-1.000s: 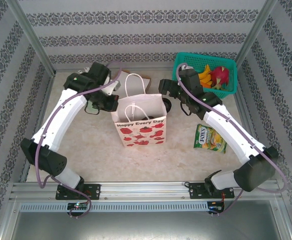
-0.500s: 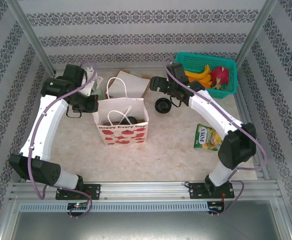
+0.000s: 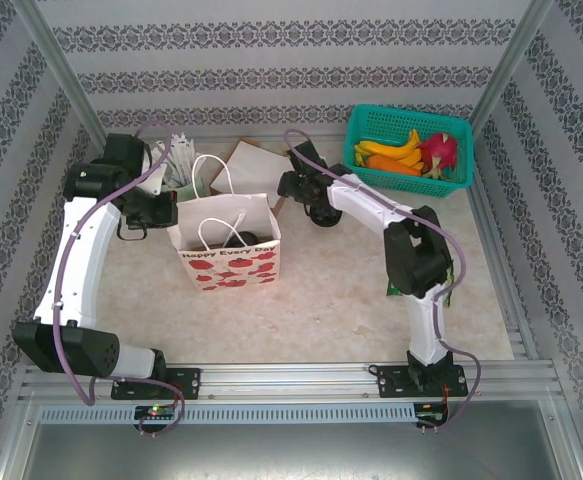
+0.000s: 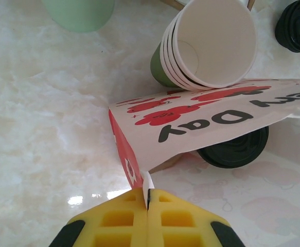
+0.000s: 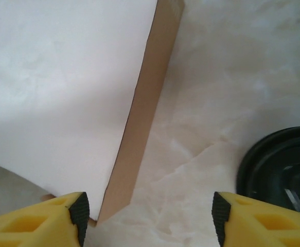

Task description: Pack the takeout coffee

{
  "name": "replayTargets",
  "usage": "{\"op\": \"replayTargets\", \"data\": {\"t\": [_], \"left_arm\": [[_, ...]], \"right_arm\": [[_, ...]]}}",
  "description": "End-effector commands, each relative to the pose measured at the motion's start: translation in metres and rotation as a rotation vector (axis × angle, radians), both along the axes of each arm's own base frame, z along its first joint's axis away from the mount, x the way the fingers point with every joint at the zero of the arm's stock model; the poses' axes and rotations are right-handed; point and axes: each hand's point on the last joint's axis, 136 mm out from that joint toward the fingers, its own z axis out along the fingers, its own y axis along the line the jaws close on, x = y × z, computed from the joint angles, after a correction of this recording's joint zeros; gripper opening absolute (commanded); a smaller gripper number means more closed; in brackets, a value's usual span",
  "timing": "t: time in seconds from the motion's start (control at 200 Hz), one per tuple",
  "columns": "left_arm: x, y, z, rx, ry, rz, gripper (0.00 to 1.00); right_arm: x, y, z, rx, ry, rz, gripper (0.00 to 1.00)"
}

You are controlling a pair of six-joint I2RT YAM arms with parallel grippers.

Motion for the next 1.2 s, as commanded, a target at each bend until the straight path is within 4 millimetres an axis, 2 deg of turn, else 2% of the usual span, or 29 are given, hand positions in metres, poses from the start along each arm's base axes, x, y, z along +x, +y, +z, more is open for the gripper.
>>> {"op": "replayTargets", "data": {"t": [0.0,0.195,0.29,0.525,0.779,0.979,1.194], "left_arm": [[0.004,-0.002,0.005,-0.029,-0.044,0.002,0.02],[0.007,-0.006,0.003,-0.048,-0.056,-0.005,0.02],[0.007,-0.006,0.002,-0.053,-0.055,-0.008,0.02],[0.009,-0.009,-0.003,-0.066,-0.048,-0.017,0.02],[0.009,-0.011,-0.002,-0.079,-0.052,-0.022,0.02],[0.010,-0.012,-0.002,-0.084,-0.053,-0.025,0.01],[0.011,-0.014,-0.002,-0.089,-0.055,-0.033,0.00]], "right_arm": [[0.017,0.012,-0.002,0.012,-0.035,-0.059,0.61],[0.028,0.021,-0.031,-0.015,-0.017,-0.088,0.52],[0.031,0.022,-0.042,-0.018,-0.019,-0.106,0.44],[0.045,0.025,-0.050,-0.008,-0.040,-0.120,0.31],[0.066,0.006,-0.053,-0.023,-0.062,-0.173,0.13],[0.074,-0.019,-0.047,-0.078,-0.081,-0.186,0.09],[0.071,-0.046,-0.037,-0.161,-0.083,-0.141,0.09]]}}
